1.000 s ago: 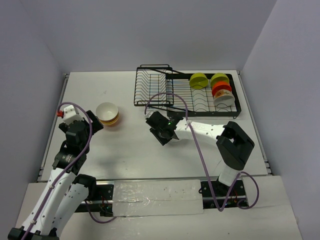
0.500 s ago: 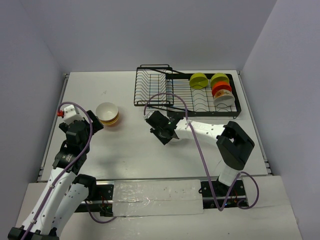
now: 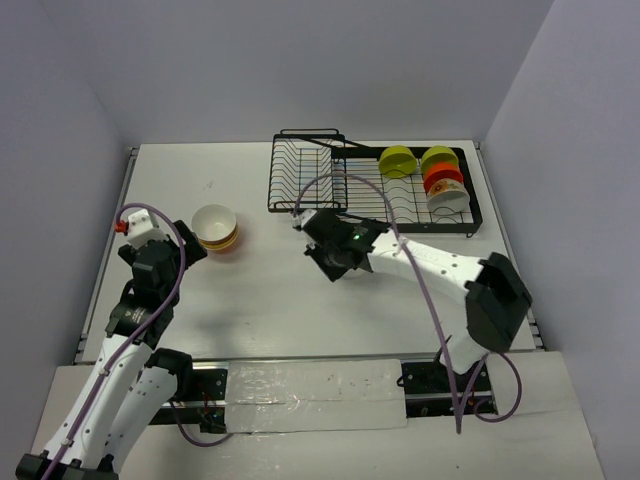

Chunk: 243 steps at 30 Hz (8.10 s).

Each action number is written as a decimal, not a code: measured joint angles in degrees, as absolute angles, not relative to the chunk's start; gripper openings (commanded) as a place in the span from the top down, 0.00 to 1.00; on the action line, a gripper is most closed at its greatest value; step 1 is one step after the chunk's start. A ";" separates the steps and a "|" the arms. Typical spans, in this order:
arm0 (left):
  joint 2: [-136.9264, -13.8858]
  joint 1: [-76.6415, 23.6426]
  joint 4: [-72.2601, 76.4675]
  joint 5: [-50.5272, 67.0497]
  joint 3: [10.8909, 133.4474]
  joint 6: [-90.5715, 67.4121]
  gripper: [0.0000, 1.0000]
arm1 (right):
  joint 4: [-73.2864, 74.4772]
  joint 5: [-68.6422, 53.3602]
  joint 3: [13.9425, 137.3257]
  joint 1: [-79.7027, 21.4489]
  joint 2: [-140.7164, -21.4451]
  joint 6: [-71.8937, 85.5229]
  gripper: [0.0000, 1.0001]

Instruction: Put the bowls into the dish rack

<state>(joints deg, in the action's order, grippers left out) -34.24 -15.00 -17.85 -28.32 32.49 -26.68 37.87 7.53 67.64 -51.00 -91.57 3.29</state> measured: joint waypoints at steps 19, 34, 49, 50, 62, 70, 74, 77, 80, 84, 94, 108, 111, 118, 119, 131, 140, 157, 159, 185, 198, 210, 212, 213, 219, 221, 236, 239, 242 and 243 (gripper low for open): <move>-35.16 -15.00 -16.93 -27.99 32.49 -25.91 0.01 | 16.80 -24.40 72.16 -13.15 -84.01 11.51 1.00; -35.18 -15.05 -15.73 -27.70 32.47 -24.18 0.01 | -27.73 -39.27 65.54 -1.74 -104.20 36.45 1.00; -36.84 -15.05 -15.68 -28.14 32.47 -23.59 0.01 | -44.93 -39.57 64.45 -0.86 -112.97 47.62 1.00; -36.84 -15.05 -15.68 -28.23 32.47 -23.59 0.01 | -45.56 -39.51 64.42 -0.84 -113.45 47.99 1.00; -36.84 -15.05 -15.68 -28.29 32.47 -23.42 0.01 | -51.31 -38.39 61.54 2.07 -116.01 51.70 1.00; -36.47 -15.05 -15.70 -28.32 32.47 -23.40 0.01 | -59.35 -38.35 61.36 2.66 -119.15 56.84 1.00; -36.21 -15.05 -15.70 -28.32 32.47 -23.40 0.01 | -62.37 -38.39 61.21 2.66 -120.25 59.27 1.00; -35.86 -15.05 -15.73 -28.29 32.47 -23.40 0.01 | -64.55 -38.17 60.05 2.66 -120.44 60.51 1.00; -35.73 -15.05 -15.73 -28.32 32.47 -23.40 0.01 | -66.48 -37.34 58.92 2.66 -120.44 61.04 1.00; -35.70 -15.05 -15.70 -28.29 32.47 -23.40 0.01 | -69.23 -35.42 57.01 2.66 -120.42 61.25 1.00; -34.63 -15.05 -15.73 -28.29 32.47 -23.38 0.01 | -73.49 -30.11 53.43 2.52 -119.68 62.50 0.96; -33.82 -15.05 -15.73 -28.27 32.47 -23.22 0.01 | -74.96 -28.58 53.63 2.52 -120.36 63.61 1.00; -33.85 -15.05 -15.73 -28.27 32.47 -23.22 0.01 | -75.00 -28.67 54.02 2.52 -120.66 63.96 1.00; -33.82 -15.05 -15.73 -28.29 32.47 -23.22 0.01 | -75.70 -28.56 55.59 2.50 -122.43 65.34 1.00; -33.82 -15.05 -15.73 -28.29 32.47 -23.22 0.01 | -75.77 -28.56 55.61 2.50 -122.50 65.58 1.00; -33.82 -15.05 -15.73 -28.27 32.47 -23.20 0.01 | -77.47 -24.43 53.12 2.50 -121.93 65.45 0.85; -33.82 -15.05 -15.73 -28.27 32.47 -23.22 0.01 | -74.32 -21.71 50.35 2.37 -120.66 62.54 0.66; -33.87 -15.05 -16.03 -27.64 32.47 -24.58 0.01 | -60.86 -20.25 46.76 0.10 -107.98 51.77 0.33; -34.41 -15.05 -16.71 -27.51 32.56 -25.45 0.01 | -58.41 -20.12 45.56 -0.56 -105.12 49.67 0.32; -75.35 -5.80 -33.19 -16.34 57.91 -33.10 0.03 | 0.43 -13.63 45.19 -8.88 -55.29 21.82 0.00; -86.19 -4.05 -35.03 -13.10 63.96 -30.02 0.40 | 7.29 -10.83 41.54 -9.63 -46.37 18.28 0.00; -90.26 -3.70 -34.59 -11.29 66.32 -28.27 1.00 | 9.13 -10.74 41.52 -9.78 -45.32 16.56 0.00; -90.28 -3.73 -34.98 -10.70 67.42 -27.86 1.00 | 9.67 -10.70 41.52 -9.78 -45.15 16.32 0.00; -90.26 -3.77 -35.16 -10.70 67.61 -27.68 1.00 | 9.93 -10.70 41.52 -9.78 -45.06 16.14 0.00; -89.58 -3.73 -36.47 -9.80 67.94 -26.79 1.00 | 10.66 -10.90 41.52 -10.22 -45.01 14.83 0.00; -88.33 -3.73 -37.80 -8.88 68.53 -26.15 1.00 | 10.92 -10.92 41.56 -11.11 -45.08 13.93 0.00; -79.35 -10.11 -45.91 -6.35 77.60 -22.92 1.00 | 13.30 -14.66 51.70 -25.04 -52.49 3.36 0.02; -78.61 -14.61 -48.05 -5.74 77.60 -22.65 1.00 | 13.78 -16.64 53.10 -28.84 -53.82 -0.36 0.02; -77.69 -19.14 -49.17 -4.73 77.34 -22.72 1.00 | 14.70 -17.52 53.63 -33.04 -55.02 -4.40 0.04; -77.30 -20.51 -49.08 -4.34 77.08 -22.76 1.00 | 15.09 -17.72 53.71 -34.59 -55.55 -5.87 0.05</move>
<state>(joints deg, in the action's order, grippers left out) -77.30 -20.51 -49.08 -4.34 77.08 -22.76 15.09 -17.72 53.71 -34.59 -55.55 -5.87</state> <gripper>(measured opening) 0.046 0.974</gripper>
